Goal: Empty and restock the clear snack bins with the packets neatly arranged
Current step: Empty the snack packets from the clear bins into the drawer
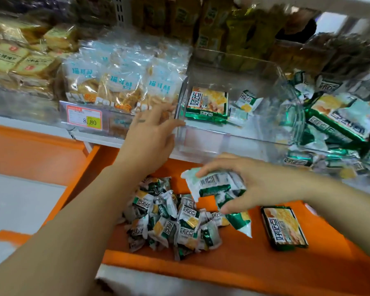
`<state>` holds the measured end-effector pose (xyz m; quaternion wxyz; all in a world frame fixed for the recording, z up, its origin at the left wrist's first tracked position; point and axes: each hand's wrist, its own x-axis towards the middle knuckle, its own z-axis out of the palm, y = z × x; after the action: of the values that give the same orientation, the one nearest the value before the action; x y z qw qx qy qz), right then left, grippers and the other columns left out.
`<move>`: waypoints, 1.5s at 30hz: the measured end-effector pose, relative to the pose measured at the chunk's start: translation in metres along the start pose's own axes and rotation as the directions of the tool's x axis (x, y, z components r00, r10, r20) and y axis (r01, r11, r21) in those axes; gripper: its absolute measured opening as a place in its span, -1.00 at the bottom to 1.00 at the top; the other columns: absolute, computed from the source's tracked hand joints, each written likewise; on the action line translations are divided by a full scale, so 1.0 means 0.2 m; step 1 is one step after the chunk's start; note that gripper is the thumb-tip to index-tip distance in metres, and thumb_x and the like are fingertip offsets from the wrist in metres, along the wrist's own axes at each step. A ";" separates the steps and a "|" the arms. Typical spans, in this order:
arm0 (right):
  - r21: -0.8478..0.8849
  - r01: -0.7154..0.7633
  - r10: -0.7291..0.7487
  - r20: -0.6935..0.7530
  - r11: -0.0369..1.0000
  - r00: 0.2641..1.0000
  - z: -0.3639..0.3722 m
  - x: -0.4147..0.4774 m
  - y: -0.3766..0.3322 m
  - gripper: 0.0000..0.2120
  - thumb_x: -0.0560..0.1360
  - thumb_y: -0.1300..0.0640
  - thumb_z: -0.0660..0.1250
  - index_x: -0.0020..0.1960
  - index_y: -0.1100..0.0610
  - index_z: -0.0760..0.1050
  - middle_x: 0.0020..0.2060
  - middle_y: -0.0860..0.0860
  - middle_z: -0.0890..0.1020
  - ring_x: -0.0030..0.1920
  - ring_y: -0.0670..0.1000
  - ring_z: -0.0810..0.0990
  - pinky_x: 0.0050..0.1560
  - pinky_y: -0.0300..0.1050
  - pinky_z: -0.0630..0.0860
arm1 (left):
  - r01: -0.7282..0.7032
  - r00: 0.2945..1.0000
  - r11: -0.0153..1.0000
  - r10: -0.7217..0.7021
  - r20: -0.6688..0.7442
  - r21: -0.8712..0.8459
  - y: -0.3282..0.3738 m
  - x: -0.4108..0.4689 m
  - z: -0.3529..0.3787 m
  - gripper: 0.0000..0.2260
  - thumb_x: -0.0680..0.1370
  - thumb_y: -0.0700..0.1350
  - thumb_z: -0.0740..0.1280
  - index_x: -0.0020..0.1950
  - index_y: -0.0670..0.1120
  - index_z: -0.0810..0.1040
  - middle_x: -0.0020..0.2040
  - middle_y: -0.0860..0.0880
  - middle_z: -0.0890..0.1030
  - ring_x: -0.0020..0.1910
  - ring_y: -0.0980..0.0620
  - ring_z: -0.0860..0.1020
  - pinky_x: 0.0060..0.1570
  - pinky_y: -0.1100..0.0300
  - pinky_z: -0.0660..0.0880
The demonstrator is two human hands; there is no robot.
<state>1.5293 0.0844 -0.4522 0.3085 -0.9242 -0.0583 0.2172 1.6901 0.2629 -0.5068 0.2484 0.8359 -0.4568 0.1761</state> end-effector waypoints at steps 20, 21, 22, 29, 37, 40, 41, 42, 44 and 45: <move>0.074 -0.107 0.110 -0.038 0.992 0.993 0.24 0.30 0.13 -0.58 0.48 0.00 0.41 0.31 -0.09 0.43 0.26 -0.13 0.48 0.26 -0.15 0.46 0.21 -0.21 0.43 | 0.030 0.999 1.000 -0.030 0.019 -0.003 -0.03 0.00 -0.01 -0.68 0.45 -0.16 0.26 0.18 -0.03 0.60 0.07 -0.07 0.59 0.04 -0.19 0.51 0.16 -0.10 0.36; 0.154 -0.085 0.091 -0.038 0.984 0.995 0.15 0.22 0.05 -0.66 0.47 0.04 0.42 0.22 -0.07 0.49 0.19 -0.14 0.55 0.19 -0.17 0.53 0.12 -0.22 0.50 | 0.039 0.999 0.999 -0.038 0.030 -0.017 -0.02 0.00 -0.02 -0.68 0.46 -0.15 0.25 0.18 -0.02 0.61 0.07 -0.06 0.59 0.04 -0.19 0.51 0.17 -0.09 0.35; 0.245 -0.055 0.072 -0.060 0.968 0.996 0.05 0.16 -0.02 -0.73 0.44 0.08 0.43 0.13 -0.03 0.54 0.10 -0.11 0.62 0.11 -0.15 0.59 0.01 -0.22 0.56 | 0.055 0.998 0.998 -0.054 0.045 -0.033 -0.02 0.01 -0.03 -0.69 0.48 -0.15 0.25 0.19 -0.01 0.61 0.09 -0.06 0.59 0.06 -0.18 0.51 0.18 -0.07 0.33; 0.291 -0.086 0.246 -0.576 0.953 0.780 -0.42 0.25 0.15 -0.81 0.47 0.22 0.41 0.07 0.11 0.56 -0.13 0.06 0.61 -0.10 0.02 0.60 -0.17 -0.12 0.62 | 0.113 0.994 0.980 -0.109 0.031 -0.167 -0.01 0.07 -0.04 -0.75 0.52 -0.23 0.31 0.15 -0.04 0.63 0.08 -0.05 0.58 0.00 -0.08 0.55 0.12 -0.15 0.46; -0.398 -0.519 0.295 -0.501 0.757 0.814 -0.48 0.70 0.55 -0.06 0.27 -0.16 0.53 0.49 0.01 0.11 0.26 0.24 0.43 0.23 0.26 0.44 0.19 0.03 0.44 | 0.106 0.993 0.968 -0.114 -0.021 -0.229 -0.01 0.11 -0.03 -0.84 0.52 -0.25 0.32 0.01 -0.07 0.65 -0.09 0.10 0.38 -0.22 0.07 0.40 -0.06 -0.08 0.51; -0.487 -0.539 0.271 -0.516 0.688 0.813 -0.53 0.75 0.54 -0.12 0.33 -0.13 0.50 0.51 -0.07 0.11 0.30 0.19 0.41 0.24 0.25 0.47 0.14 0.02 0.45 | 0.109 0.994 0.964 -0.113 -0.004 -0.242 -0.02 0.13 -0.03 -0.85 0.52 -0.22 0.31 -0.02 -0.06 0.65 -0.06 0.09 0.43 -0.18 0.04 0.47 -0.10 -0.06 0.54; -0.523 -0.523 0.228 -0.527 0.673 0.819 -0.55 0.76 0.54 -0.22 0.38 -0.08 0.46 0.49 -0.07 0.17 0.31 0.16 0.43 0.24 0.22 0.48 0.12 0.01 0.46 | 0.113 0.993 0.963 -0.116 0.004 -0.244 -0.02 0.13 -0.03 -0.84 0.51 -0.19 0.29 -0.03 -0.06 0.65 -0.05 0.08 0.45 -0.16 0.02 0.50 -0.13 -0.05 0.55; -0.530 -0.501 0.177 -0.546 0.684 0.819 -0.56 0.76 0.53 -0.32 0.41 -0.01 0.43 0.47 -0.06 0.24 0.31 0.12 0.46 0.23 0.20 0.49 0.11 0.01 0.47 | 0.117 0.993 0.962 -0.118 0.009 -0.247 -0.03 0.13 -0.03 -0.82 0.50 -0.16 0.25 -0.04 -0.05 0.65 -0.04 0.06 0.47 -0.16 -0.01 0.53 -0.16 -0.04 0.56; -0.411 -0.445 0.117 -0.617 0.795 0.778 -0.55 0.76 0.54 -0.49 0.44 0.11 0.40 0.38 -0.02 0.41 0.24 0.10 0.55 0.16 0.18 0.54 0.08 -0.02 0.50 | 0.124 0.992 0.960 -0.123 0.020 -0.250 -0.03 0.14 -0.03 -0.80 0.47 -0.14 0.23 -0.05 -0.04 0.64 -0.03 0.04 0.50 -0.16 -0.03 0.55 -0.19 -0.04 0.56; -0.307 -0.404 0.115 -0.657 0.862 0.745 -0.55 0.75 0.55 -0.57 0.45 0.15 0.41 0.32 0.02 0.48 0.19 0.10 0.58 0.13 0.17 0.55 0.06 -0.05 0.48 | 0.127 0.992 0.960 -0.124 0.026 -0.249 -0.02 0.14 -0.03 -0.80 0.47 -0.14 0.23 -0.05 -0.03 0.64 -0.03 0.03 0.50 -0.16 -0.03 0.55 -0.20 -0.03 0.56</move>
<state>1.7100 -0.0265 -0.4941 0.0643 -0.9864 0.1322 -0.0740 1.7081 0.2501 -0.4884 0.3602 0.8260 -0.4226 0.0968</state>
